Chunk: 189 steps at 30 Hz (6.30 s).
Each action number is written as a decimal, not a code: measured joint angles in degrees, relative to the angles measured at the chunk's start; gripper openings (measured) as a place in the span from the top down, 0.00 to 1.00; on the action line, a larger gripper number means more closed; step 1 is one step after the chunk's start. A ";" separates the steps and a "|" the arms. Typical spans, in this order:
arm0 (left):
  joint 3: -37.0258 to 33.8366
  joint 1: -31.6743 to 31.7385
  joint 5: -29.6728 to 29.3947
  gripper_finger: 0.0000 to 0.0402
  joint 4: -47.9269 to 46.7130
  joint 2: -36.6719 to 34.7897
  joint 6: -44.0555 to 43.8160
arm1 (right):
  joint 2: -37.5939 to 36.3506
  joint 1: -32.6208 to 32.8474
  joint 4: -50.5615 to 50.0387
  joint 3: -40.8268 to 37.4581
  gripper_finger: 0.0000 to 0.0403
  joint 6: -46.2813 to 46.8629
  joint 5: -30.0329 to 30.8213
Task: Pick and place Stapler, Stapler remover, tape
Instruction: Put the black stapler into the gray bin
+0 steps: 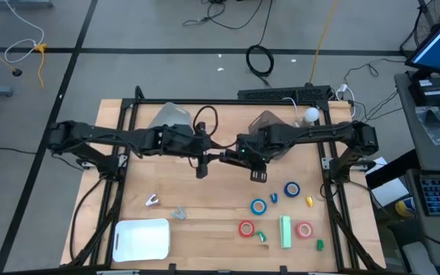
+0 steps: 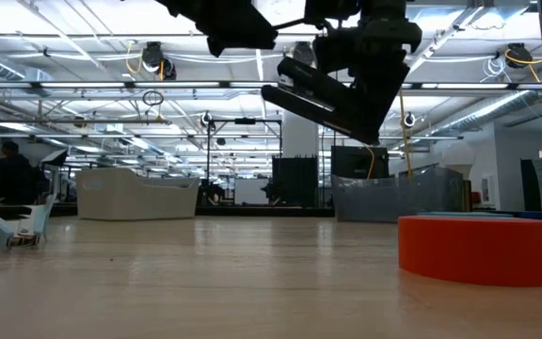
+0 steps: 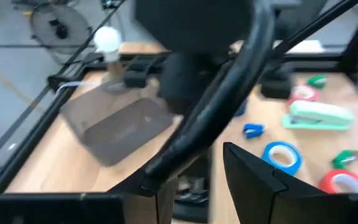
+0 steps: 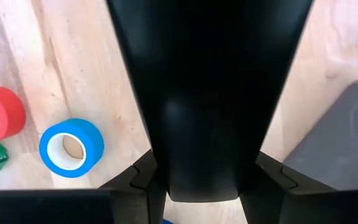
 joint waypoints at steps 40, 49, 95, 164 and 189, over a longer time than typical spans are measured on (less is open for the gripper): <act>0.00 1.26 7.10 0.44 3.29 3.78 -4.67 | 0.09 1.64 2.91 -0.04 0.65 -0.84 0.08; -0.02 1.26 7.28 0.44 2.89 4.85 -4.92 | 0.09 1.64 2.97 -0.04 0.65 -0.84 0.02; 15.05 2.33 6.55 0.44 -14.48 12.07 0.50 | 0.11 1.64 4.49 -0.04 0.65 2.72 -0.14; 18.30 3.40 13.26 0.66 -22.72 15.58 -2.11 | 0.17 1.70 6.17 -0.07 0.61 3.94 -1.17; 18.12 7.30 -10.12 0.66 -42.32 9.15 -8.49 | 0.04 1.62 0.63 0.07 0.57 2.76 -1.11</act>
